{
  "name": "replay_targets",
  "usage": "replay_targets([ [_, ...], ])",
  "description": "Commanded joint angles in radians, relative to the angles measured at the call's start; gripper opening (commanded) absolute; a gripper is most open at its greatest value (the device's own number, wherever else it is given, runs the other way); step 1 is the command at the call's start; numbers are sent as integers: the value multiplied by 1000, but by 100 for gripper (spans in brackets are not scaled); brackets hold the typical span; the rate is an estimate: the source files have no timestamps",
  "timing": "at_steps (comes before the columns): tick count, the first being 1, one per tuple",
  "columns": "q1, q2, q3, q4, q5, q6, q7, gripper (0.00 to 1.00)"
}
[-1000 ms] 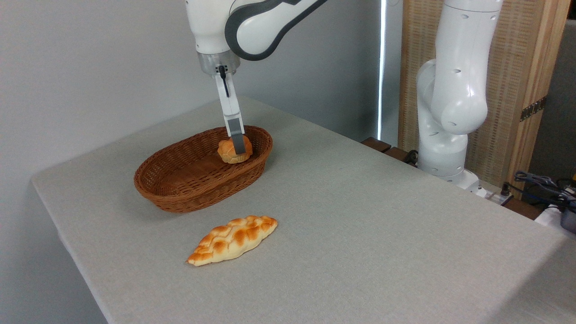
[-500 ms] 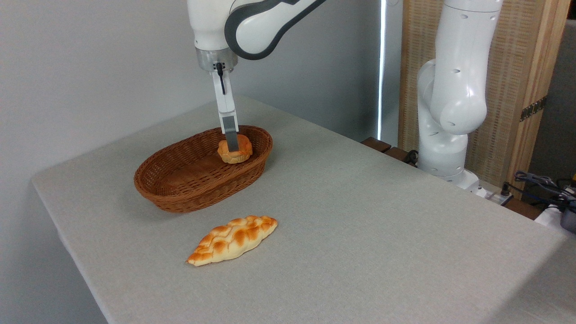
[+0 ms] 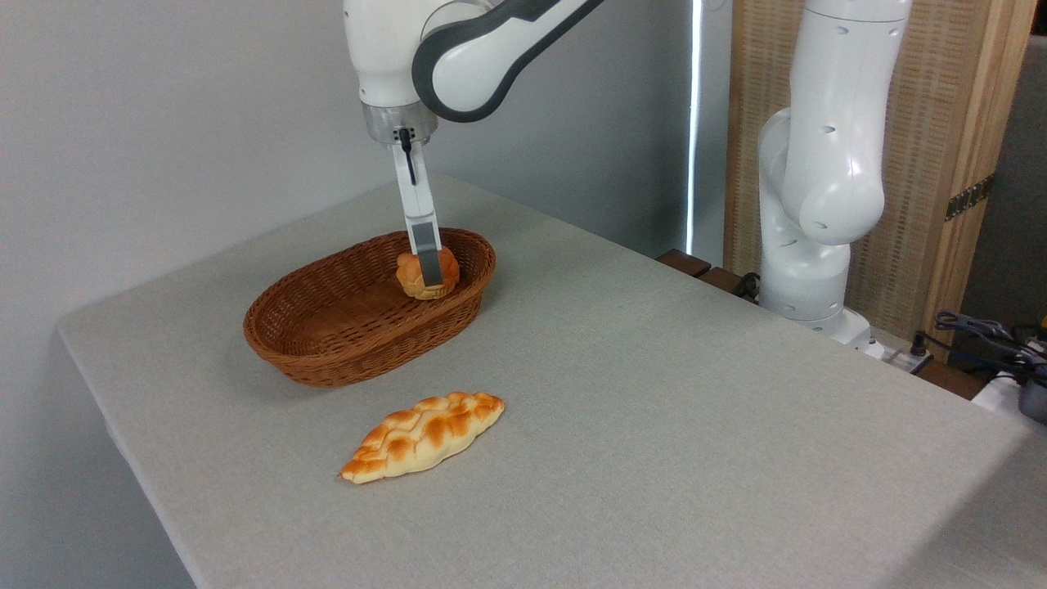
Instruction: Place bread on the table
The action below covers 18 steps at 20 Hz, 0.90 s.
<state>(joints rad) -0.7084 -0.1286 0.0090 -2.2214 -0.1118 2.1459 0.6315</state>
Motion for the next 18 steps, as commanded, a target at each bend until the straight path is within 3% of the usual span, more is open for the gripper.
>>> replay_targets([
  [1, -20, -5, 11, -34, -9, 48, 10, 100],
  [13, -8, -3, 16, -52, -2, 37, 11, 99],
  [14, -8, -3, 17, -52, -2, 35, 11, 89],
  [16, -8, -3, 17, -52, -3, 38, 10, 57],
  [18, -8, -3, 19, -50, -5, 40, 8, 37],
])
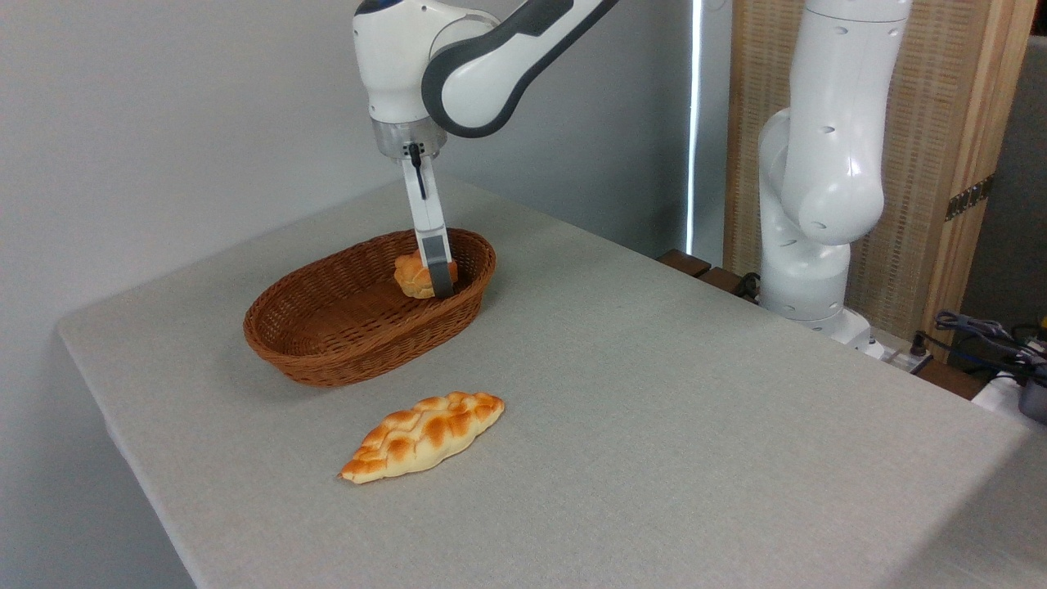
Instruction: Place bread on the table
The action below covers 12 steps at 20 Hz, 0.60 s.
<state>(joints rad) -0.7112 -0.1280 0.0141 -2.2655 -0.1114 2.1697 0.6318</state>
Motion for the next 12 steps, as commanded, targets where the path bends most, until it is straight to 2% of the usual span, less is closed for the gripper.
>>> replay_targets([
  [1, -4, -4, 13, -6, -5, 16, 9, 35],
  [12, -5, -5, 27, -5, -14, 16, 8, 31],
])
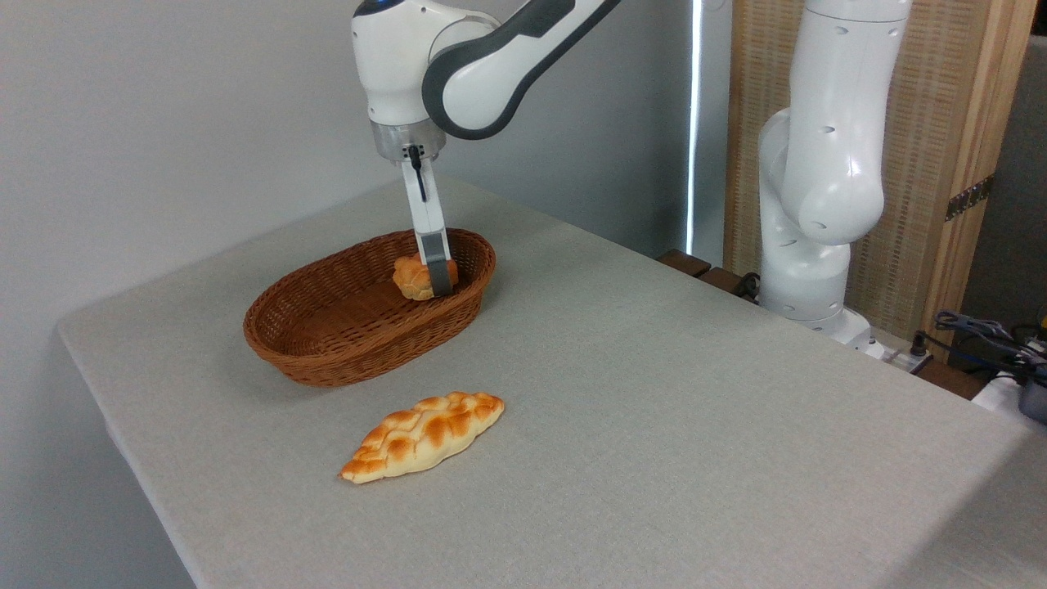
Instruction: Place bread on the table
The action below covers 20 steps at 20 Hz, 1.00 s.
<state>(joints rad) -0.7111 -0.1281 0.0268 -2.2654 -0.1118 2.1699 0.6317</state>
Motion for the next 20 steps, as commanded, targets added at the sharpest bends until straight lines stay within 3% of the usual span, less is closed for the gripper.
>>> replay_targets([
  [1, -5, -7, 18, -5, -14, 16, 8, 31],
  [8, -4, -14, 30, 1, -17, 16, 2, 24],
  [10, -5, -22, 60, 7, -19, 15, 0, 25],
  [14, -5, -34, 84, 44, -81, 10, -7, 25],
  [20, -5, -60, 148, 112, -91, -82, -7, 26],
])
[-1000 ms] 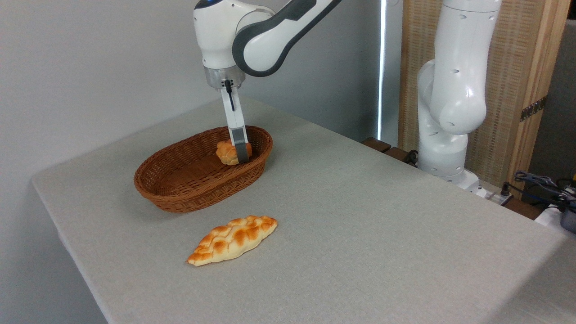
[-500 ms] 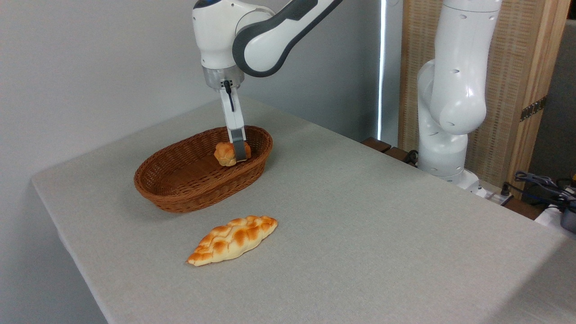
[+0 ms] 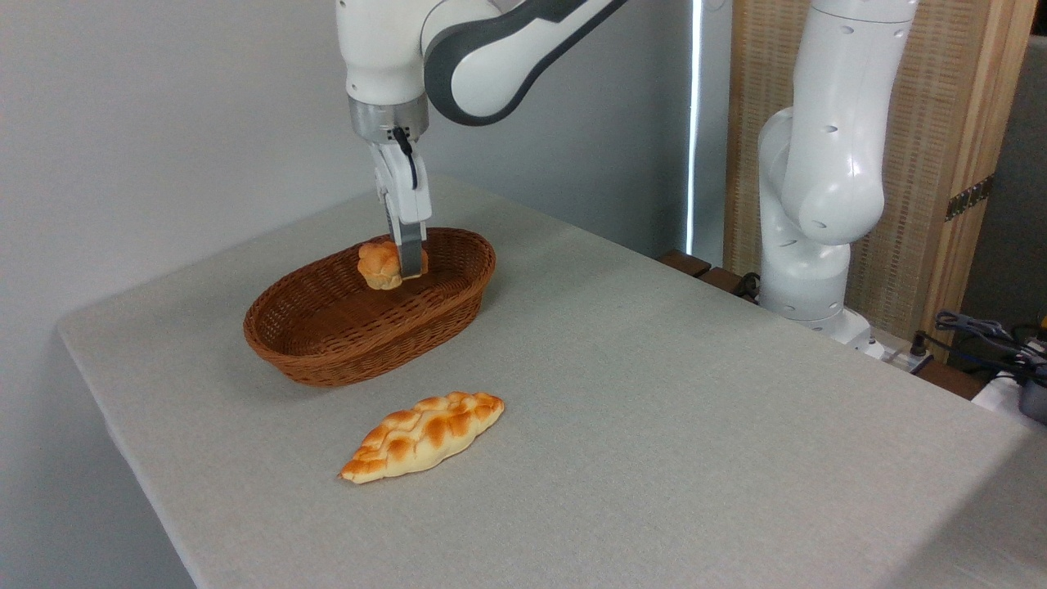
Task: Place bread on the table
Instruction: 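Lift the round roll up out of the basket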
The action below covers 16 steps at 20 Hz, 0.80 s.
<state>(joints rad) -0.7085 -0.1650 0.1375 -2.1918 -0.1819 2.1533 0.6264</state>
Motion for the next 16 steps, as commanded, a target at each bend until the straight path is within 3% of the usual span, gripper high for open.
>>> replay_targets([
  [1, -8, -28, 47, 58, -19, -99, 1, 26],
  [8, -8, -36, 166, 181, -2, -260, 21, 29],
  [10, -6, -38, 212, 188, 50, -263, 24, 33],
  [12, 3, -38, 217, 187, 129, -271, 32, 33],
  [14, 32, -34, 215, 187, 208, -303, 88, 33],
  [16, 82, -28, 217, 187, 229, -331, 177, 36],
])
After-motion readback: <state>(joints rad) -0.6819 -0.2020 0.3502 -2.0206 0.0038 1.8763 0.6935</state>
